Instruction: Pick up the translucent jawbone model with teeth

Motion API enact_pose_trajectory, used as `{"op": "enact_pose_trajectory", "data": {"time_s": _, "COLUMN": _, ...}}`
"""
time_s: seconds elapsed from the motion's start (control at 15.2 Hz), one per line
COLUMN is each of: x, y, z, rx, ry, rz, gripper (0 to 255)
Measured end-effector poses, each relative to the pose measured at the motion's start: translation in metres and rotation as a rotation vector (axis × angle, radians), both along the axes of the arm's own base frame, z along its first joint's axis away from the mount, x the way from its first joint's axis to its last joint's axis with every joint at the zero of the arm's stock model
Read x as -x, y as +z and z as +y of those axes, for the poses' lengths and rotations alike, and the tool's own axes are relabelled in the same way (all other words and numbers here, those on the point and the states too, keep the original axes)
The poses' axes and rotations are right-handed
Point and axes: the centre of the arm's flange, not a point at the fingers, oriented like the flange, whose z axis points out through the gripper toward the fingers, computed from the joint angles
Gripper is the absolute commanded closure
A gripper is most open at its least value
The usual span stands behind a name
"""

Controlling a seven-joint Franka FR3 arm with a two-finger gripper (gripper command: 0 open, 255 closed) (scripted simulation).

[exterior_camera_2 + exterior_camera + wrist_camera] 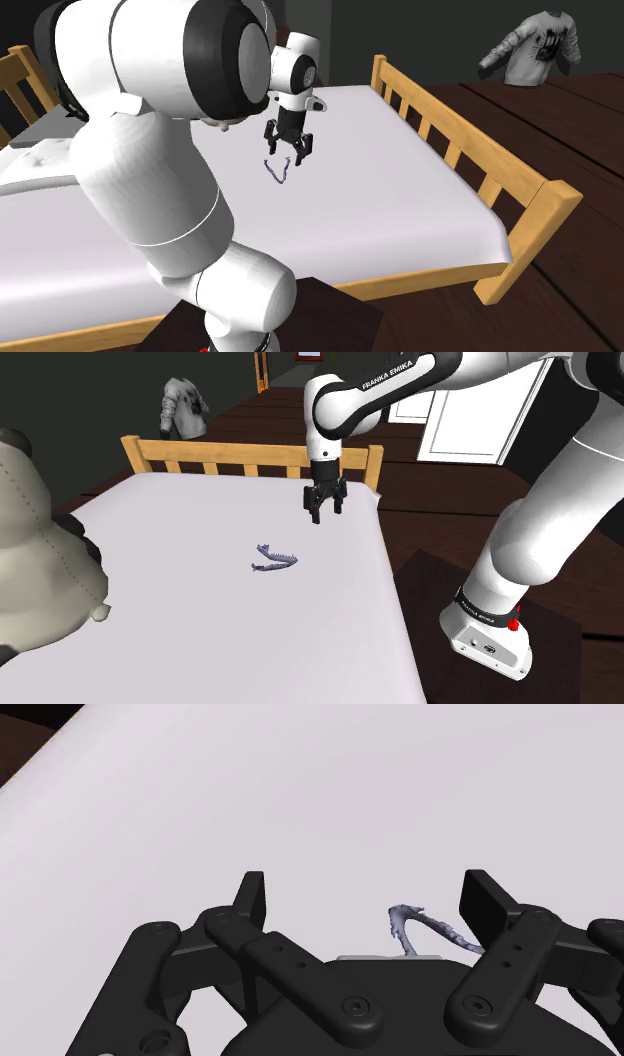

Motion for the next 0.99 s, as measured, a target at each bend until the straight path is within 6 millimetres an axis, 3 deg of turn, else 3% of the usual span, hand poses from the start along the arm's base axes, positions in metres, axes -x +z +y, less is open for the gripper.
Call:
{"op": "enact_pose_trajectory", "data": {"time_s": 0.79, "x": -0.083, "y": -0.114, "z": 0.075, "rx": -0.056, "ry": 0.04, "rz": 0.077, "gripper": 0}}
{"op": "enact_pose_trajectory", "data": {"time_s": 0.99, "x": -0.089, "y": -0.132, "z": 0.083, "rx": -0.06, "ry": 0.042, "rz": 0.082, "gripper": 0}}
